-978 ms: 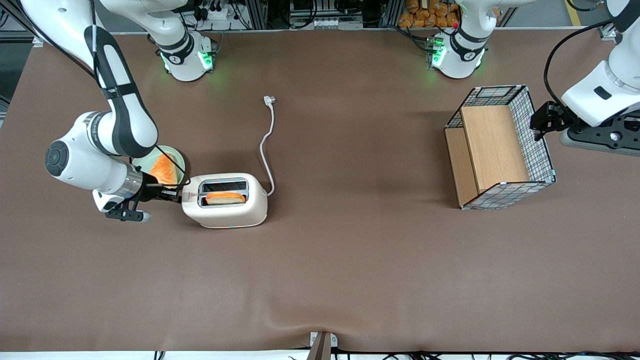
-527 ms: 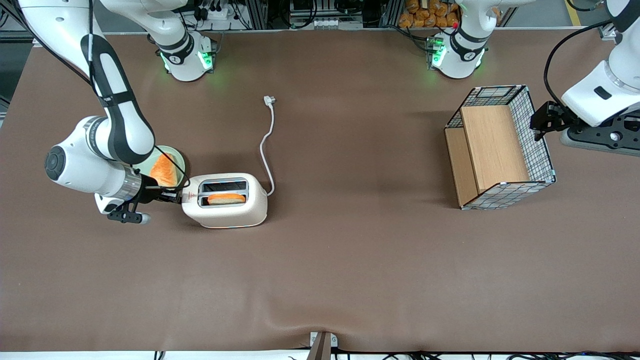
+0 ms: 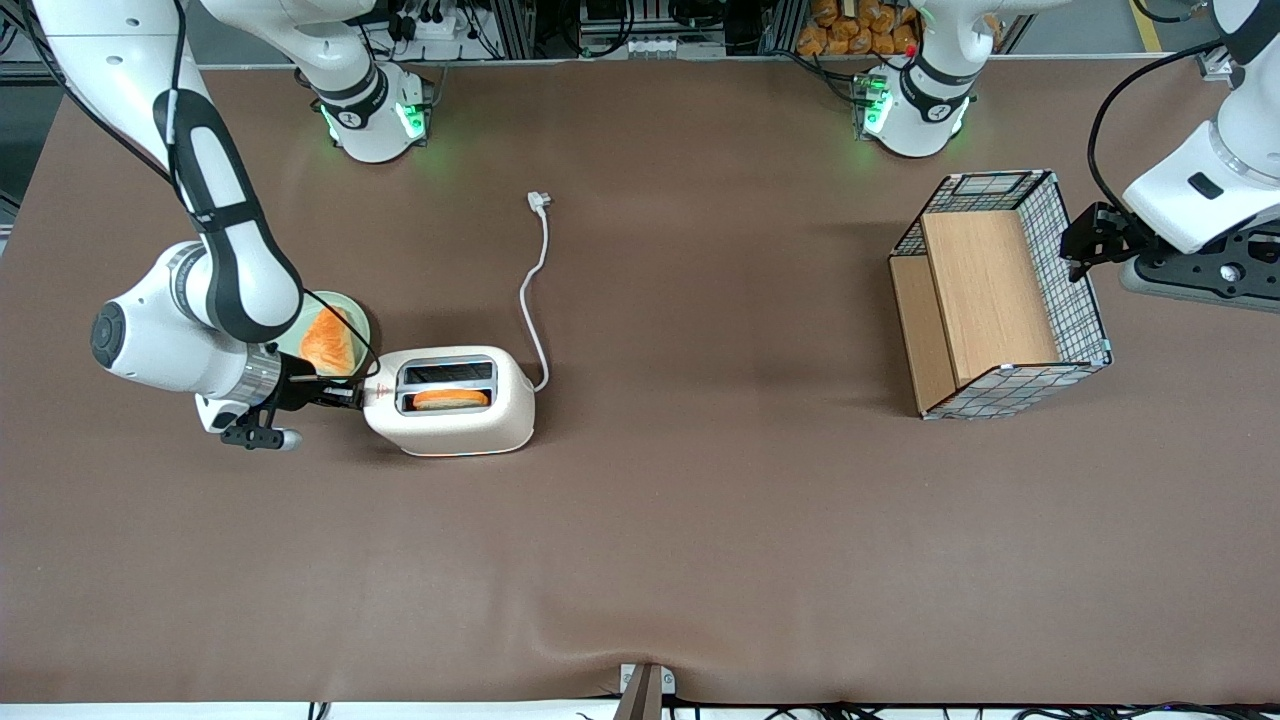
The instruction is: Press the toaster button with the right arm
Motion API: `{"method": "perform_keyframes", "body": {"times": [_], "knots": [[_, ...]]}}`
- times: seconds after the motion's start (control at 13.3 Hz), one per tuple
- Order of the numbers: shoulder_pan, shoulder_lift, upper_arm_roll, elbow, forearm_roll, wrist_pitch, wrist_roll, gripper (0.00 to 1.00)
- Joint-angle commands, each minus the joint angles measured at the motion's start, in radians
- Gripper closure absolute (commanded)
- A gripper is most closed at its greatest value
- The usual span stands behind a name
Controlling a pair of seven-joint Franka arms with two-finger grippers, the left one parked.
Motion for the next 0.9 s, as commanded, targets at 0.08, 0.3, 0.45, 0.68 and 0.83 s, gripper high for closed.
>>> {"method": "perform_keyframes", "body": {"times": [0.08,0.3,0.45,0.68,0.83], "knots": [[-0.017,0.047,0.01,-0.003,0.038,0.017,-0.048,1.0],[-0.019,0.048,0.009,0.0,0.063,0.015,-0.094,1.0],[-0.019,0.034,0.006,0.024,0.061,-0.005,-0.078,1.0],[-0.019,0.009,-0.022,0.092,0.037,-0.135,-0.041,1.0],[-0.019,-0.02,-0.039,0.161,-0.055,-0.23,0.0,1.0]]}}
